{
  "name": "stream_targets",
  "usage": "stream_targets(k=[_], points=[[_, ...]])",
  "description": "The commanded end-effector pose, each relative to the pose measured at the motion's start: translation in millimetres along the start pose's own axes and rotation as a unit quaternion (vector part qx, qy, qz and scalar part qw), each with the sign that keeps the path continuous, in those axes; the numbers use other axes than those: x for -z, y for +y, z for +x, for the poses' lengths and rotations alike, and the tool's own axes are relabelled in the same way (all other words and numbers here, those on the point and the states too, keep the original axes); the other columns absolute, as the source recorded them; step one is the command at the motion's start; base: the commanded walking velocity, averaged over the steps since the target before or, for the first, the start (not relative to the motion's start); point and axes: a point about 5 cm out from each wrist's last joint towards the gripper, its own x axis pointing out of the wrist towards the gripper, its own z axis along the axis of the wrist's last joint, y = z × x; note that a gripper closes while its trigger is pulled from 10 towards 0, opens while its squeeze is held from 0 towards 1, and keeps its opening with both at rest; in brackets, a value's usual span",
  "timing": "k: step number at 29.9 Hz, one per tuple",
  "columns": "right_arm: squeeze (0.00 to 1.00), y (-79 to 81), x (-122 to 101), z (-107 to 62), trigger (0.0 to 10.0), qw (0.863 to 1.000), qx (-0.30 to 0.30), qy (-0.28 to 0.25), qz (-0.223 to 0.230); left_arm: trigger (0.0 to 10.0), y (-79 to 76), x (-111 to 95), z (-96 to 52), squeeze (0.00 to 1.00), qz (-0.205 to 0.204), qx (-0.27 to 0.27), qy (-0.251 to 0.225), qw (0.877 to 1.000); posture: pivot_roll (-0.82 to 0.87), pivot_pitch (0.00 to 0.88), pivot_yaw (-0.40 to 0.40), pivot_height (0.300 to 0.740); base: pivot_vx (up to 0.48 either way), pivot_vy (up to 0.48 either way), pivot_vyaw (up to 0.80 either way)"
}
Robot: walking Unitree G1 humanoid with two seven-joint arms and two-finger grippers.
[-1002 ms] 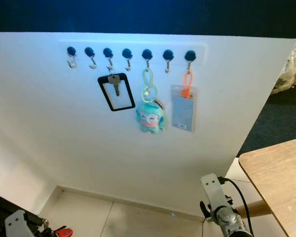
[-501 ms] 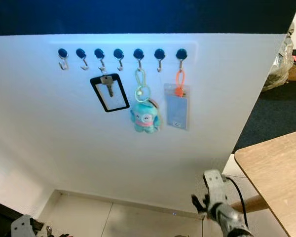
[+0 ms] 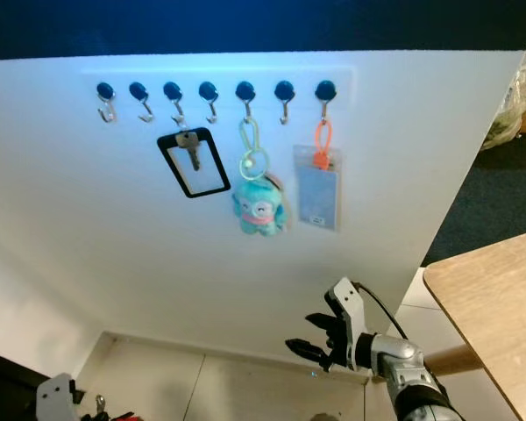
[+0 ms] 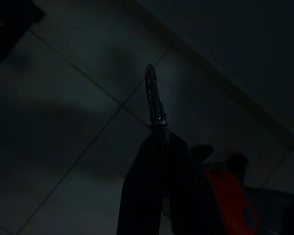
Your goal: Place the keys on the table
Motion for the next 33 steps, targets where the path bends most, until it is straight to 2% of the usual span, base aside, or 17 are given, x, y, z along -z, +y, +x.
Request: stream_targets(k=[1,2,3,4,6,7,9,11,14,17,22,26,28,29,31,32,33], points=[[0.00,11.3,-22.2,5.4,10.0,0.998,-0.056,-0.041,-0.011,10.0,0.7,4.3,-0.8,0.00,0.008,-0.002,0.007,1.000,-0.12,0.090,0.118,0.740,0.000,0.000,0.00],[0.00,17.9,-34.5,4.0,10.0,0.995,-0.076,-0.063,-0.021,10.0,0.5,4.6,-0.8,0.00,0.009,-0.002,0.008,1.000,-0.12,0.090,0.118,0.740,0.000,0.000,0.00],[0.00,17.9,-34.5,4.0,10.0,0.995,-0.076,-0.063,-0.021,10.0,0.5,4.6,-0.8,0.00,0.009,-0.002,0.008,1.000,-0.12,0.090,0.118,0.740,0.000,0.000,0.00],[0.00,28.8,-51.5,-0.6,10.0,0.990,-0.099,-0.092,-0.036,10.0,-0.2,5.5,-0.6,0.00,0.010,-0.002,0.011,1.000,-0.13,0.093,0.121,0.740,0.000,0.000,0.00],[0.00,34.3,-58.6,-4.6,10.0,0.988,-0.109,-0.105,-0.040,10.0,-0.7,6.4,-0.5,0.00,0.013,-0.002,0.013,1.000,-0.13,0.093,0.121,0.740,0.000,0.000,0.00],[0.00,45.7,-70.9,-15.1,10.0,0.982,-0.130,-0.126,-0.049,10.0,-1.9,8.0,-0.1,0.00,0.019,-0.001,0.019,1.000,-0.13,0.093,0.121,0.740,0.000,0.000,0.00],[0.00,49.2,-74.0,-18.1,10.0,0.981,-0.137,-0.131,-0.052,10.0,-2.2,8.3,-0.1,0.00,0.021,-0.001,0.021,1.000,-0.13,0.093,0.121,0.740,0.000,0.000,0.00],[0.00,70.0,-88.9,-36.4,10.0,0.972,-0.163,-0.160,-0.060,10.0,-3.0,8.5,0.2,0.00,0.027,0.000,0.023,0.999,-0.14,0.090,0.110,0.740,0.000,0.000,0.00],[0.00,83.1,-95.6,-46.5,10.0,0.968,-0.175,-0.170,-0.062,10.0,-3.2,8.4,0.4,0.00,0.027,-0.001,0.023,0.999,-0.14,0.090,0.110,0.740,0.000,0.000,0.00],[0.00,96.3,-102.3,-65.1,10.0,0.969,-0.152,-0.182,-0.070,10.0,-2.2,9.4,-0.1,0.00,0.028,-0.002,0.025,0.999,-0.15,0.084,0.097,0.740,0.000,0.000,0.00],[0.00,96.1,-115.6,-94.1,10.0,0.964,-0.081,-0.244,-0.066,10.0,-2.1,13.0,-0.7,0.00,0.034,-0.001,0.034,0.999,-0.16,0.079,0.098,0.740,0.000,0.000,0.00],[0.00,90.1,-116.9,-101.3,10.0,0.961,-0.049,-0.264,-0.062,10.0,-2.6,13.6,-0.7,0.00,0.033,0.000,0.035,0.999,-0.16,0.079,0.098,0.740,0.000,0.000,0.00],[0.00,84.9,-116.8,-119.6,10.0,0.953,-0.013,-0.300,-0.046,10.0,-3.3,13.5,-0.4,0.00,0.036,0.002,0.036,0.999,-0.17,0.075,0.097,0.740,0.000,0.000,0.00],[0.00,84.9,-116.8,-119.6,10.0,0.953,-0.013,-0.300,-0.046,10.0,-3.3,13.5,-0.4,0.00,0.036,0.002,0.036,0.999,-0.17,0.075,0.097,0.740,0.000,0.000,0.00],[0.00,80.1,-113.1,-141.8,10.0,0.945,0.038,-0.324,-0.033,10.0,-3.8,12.7,-0.1,0.00,0.040,0.003,0.037,0.998,-0.18,0.074,0.098,0.740,0.000,0.000,0.00],[0.00,80.1,-113.1,-141.8,10.0,0.945,0.038,-0.324,-0.033,10.0,-3.8,12.7,-0.1,0.00,0.040,0.003,0.037,0.998,-0.18,0.074,0.098,0.740,0.000,0.000,0.00],[0.00,78.4,-112.8,-149.2,10.0,0.943,0.065,-0.325,-0.034,10.0,-3.8,11.7,0.1,0.00,0.042,0.003,0.037,0.998,-0.18,0.076,0.108,0.740,0.000,0.000,0.00]])
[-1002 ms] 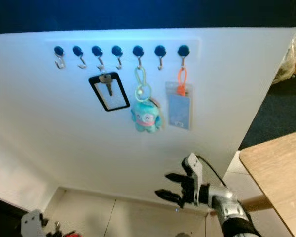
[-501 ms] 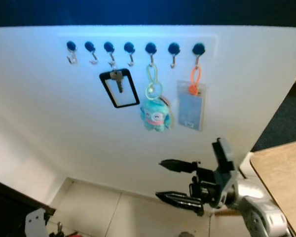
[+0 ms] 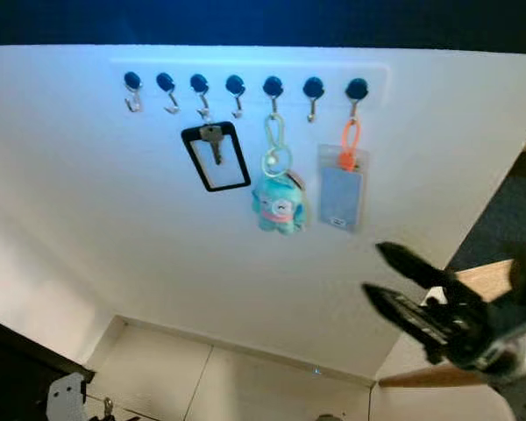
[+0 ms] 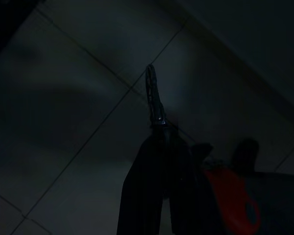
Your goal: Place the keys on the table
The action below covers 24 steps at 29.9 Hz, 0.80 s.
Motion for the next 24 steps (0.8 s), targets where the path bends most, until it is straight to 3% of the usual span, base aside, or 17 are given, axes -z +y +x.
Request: stream_targets(k=[1,3,8,14,24], points=[[0.00,-3.0,-7.2,-7.5,10.0,0.999,0.032,-0.011,-0.009,10.0,0.7,2.1,-0.3,0.00,0.007,-0.001,0.009,1.000,-0.18,0.076,0.108,0.740,0.000,0.000,0.00],[0.00,-3.7,-9.5,-8.1,10.0,0.999,0.041,-0.015,-0.011,10.0,0.6,1.4,-0.2,0.00,0.009,-0.001,0.009,1.000,-0.18,0.077,0.106,0.740,0.000,0.000,0.00],[0.00,-16.8,-11.6,11.2,10.0,0.995,0.071,-0.065,-0.016,10.0,-1.9,-0.2,0.9,0.00,0.012,0.003,0.008,1.000,-0.18,0.075,0.105,0.740,0.000,0.000,0.00],[0.00,-23.5,-4.7,38.7,10.0,0.996,0.056,-0.071,-0.004,10.0,-3.8,5.9,0.6,0.00,0.015,0.007,0.016,1.000,-0.18,0.073,0.102,0.740,0.000,0.000,0.00],[0.00,-29.3,2.3,63.7,10.0,0.996,0.063,-0.062,0.004,10.0,-3.9,9.4,0.2,0.00,0.004,0.004,0.016,1.000,-0.17,0.075,0.095,0.740,0.000,0.000,0.00]])
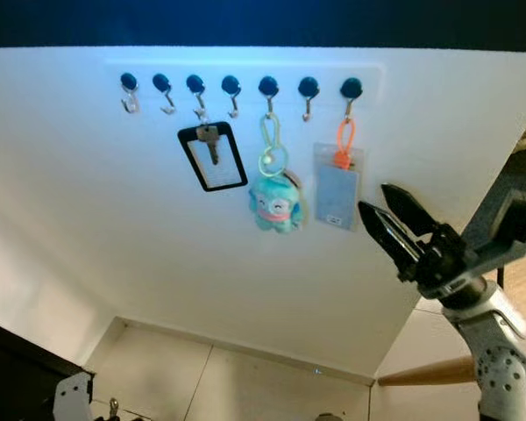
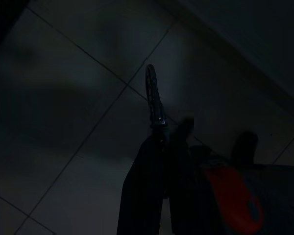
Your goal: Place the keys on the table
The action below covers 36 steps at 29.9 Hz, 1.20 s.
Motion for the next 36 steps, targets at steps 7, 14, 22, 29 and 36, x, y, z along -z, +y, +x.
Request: stream_targets(k=[7,14,22,29,36], points=[[0.00,0.9,9.9,8.1,10.0,1.000,0.007,0.025,0.008,10.0,-0.1,5.4,-0.5,0.00,-0.005,-0.003,0.007,1.000,-0.17,0.075,0.095,0.740,0.000,0.000,0.00],[0.00,2.4,6.5,22.6,10.0,1.000,0.012,0.023,0.005,10.0,-0.3,4.6,-0.4,0.00,-0.005,-0.003,0.005,1.000,-0.17,0.083,0.096,0.740,0.000,0.000,0.00],[0.00,4.4,4.4,24.8,0.0,1.000,0.003,0.017,0.010,10.0,-1.2,4.2,0.0,0.00,-0.008,-0.001,0.004,1.000,-0.17,0.086,0.097,0.740,0.000,0.000,0.00],[0.00,4.5,4.5,26.3,0.0,1.000,0.006,0.028,0.004,10.0,-1.4,3.8,0.1,0.00,-0.008,-0.001,0.003,1.000,-0.17,0.082,0.092,0.740,0.000,0.000,0.00],[0.00,3.1,6.4,28.1,0.0,0.999,0.011,0.042,-0.001,10.0,-1.6,2.5,0.4,0.00,-0.006,-0.001,0.002,1.000,-0.17,0.076,0.092,0.740,0.000,0.000,0.00]])
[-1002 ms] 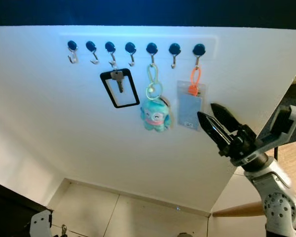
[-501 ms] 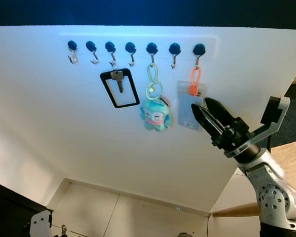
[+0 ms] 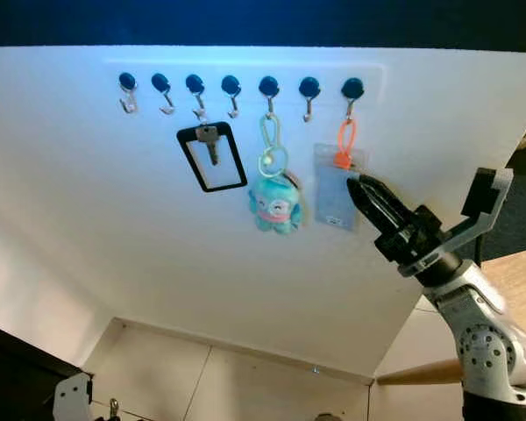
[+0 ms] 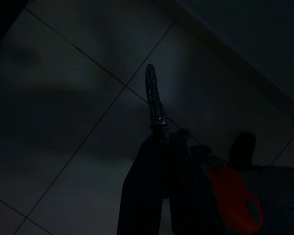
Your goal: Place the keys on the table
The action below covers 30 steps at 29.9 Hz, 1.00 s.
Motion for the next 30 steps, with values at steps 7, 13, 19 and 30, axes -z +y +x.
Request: stream_targets(k=[7,13,19,30], points=[[0.00,0.6,9.1,2.8,0.0,0.999,-0.002,0.046,-0.011,10.0,-1.5,1.7,0.5,0.00,0.000,-0.001,0.003,1.000,-0.17,0.062,0.092,0.740,0.000,0.000,0.00],[0.00,4.3,7.2,5.7,0.0,0.999,-0.020,0.038,-0.010,10.0,-1.9,1.5,0.7,0.00,0.001,0.000,0.004,1.000,-0.17,0.057,0.093,0.740,0.000,0.000,0.00],[0.00,10.6,-2.6,7.6,0.0,0.999,-0.046,-0.002,0.003,10.0,-1.9,1.4,0.7,0.00,0.001,0.000,0.004,1.000,-0.17,0.058,0.095,0.740,0.000,0.000,0.00],[0.00,19.5,-13.1,7.3,0.0,0.997,-0.074,-0.034,0.011,10.0,-1.5,2.2,0.4,0.00,0.003,0.002,0.006,1.000,-0.17,0.061,0.097,0.740,0.000,0.000,0.00]])
